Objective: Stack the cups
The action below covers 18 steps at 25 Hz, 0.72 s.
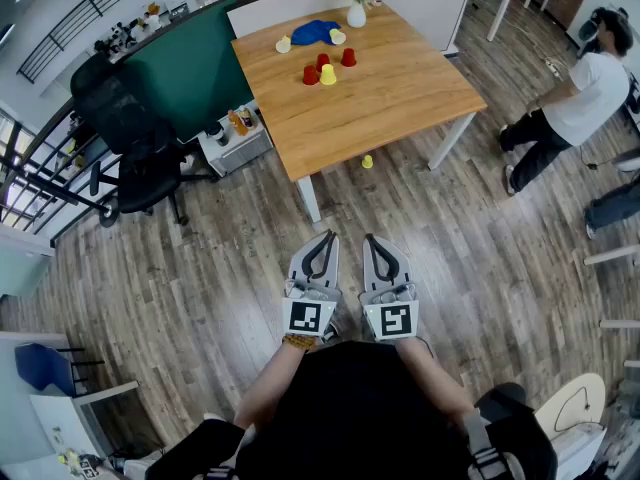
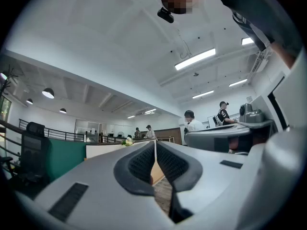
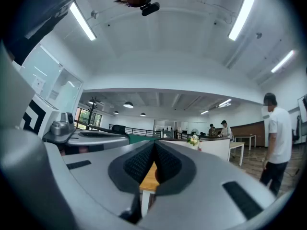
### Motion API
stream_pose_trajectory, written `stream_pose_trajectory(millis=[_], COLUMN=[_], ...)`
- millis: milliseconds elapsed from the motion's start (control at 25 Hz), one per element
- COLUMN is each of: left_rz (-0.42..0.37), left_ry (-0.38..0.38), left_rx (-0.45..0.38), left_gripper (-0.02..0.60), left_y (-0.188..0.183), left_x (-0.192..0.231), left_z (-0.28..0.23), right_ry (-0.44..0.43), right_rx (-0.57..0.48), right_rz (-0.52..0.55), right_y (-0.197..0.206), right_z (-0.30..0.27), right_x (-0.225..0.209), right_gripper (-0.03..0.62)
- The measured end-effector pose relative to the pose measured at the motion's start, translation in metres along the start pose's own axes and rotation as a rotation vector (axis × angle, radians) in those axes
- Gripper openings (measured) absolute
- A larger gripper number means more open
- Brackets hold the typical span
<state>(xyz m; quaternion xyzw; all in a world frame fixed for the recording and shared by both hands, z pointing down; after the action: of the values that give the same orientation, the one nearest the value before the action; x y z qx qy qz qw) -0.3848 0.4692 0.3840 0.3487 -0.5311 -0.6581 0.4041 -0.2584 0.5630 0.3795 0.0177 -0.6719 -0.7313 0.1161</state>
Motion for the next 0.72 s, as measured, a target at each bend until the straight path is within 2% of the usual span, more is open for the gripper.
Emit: stream_pose_trajectory(millis=[240,320,560,720], left_rz=[0.018,0.018,0.008,-0.034], left_ry=[0.004,0.003,-0.028,-0.045], left_rx=[-0.002,-0.002,0.039,0.060], left_gripper=[0.032,0.032,0.032,0.032], left_y=[0.002,0.006,0.015,0.022], left_x=[0.012,0.013,0.019,0.028], left_z=[0.024,0.024,0.009,-0.026], right_ry=[0.018,0.000,-0.039,-0.075], right_rx=[0.019,0.032,0.096,0.079], right_rz=[-0.009,-0.026,-0.034,-0.056], right_y=[-0.002,0.002,0.024,0.033], right_z=[0.012,0.014,-0.008,-0.043], right_x=[0.027,0.027,0.013,-0.016], right_gripper=[0.005,0.006,0.008,0.008])
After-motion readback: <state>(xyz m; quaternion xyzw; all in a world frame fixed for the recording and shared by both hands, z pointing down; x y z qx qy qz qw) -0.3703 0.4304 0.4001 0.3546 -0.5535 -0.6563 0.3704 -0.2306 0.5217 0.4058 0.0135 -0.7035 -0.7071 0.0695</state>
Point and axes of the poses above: the fingertips, and each gripper's own axes: z backward along the fingers, x to its left, y out of its underside, the point moved 10 cm from there along z, backward along the fingers, and after that the axes turned 3 degrees about y, right-handed, at the moved point
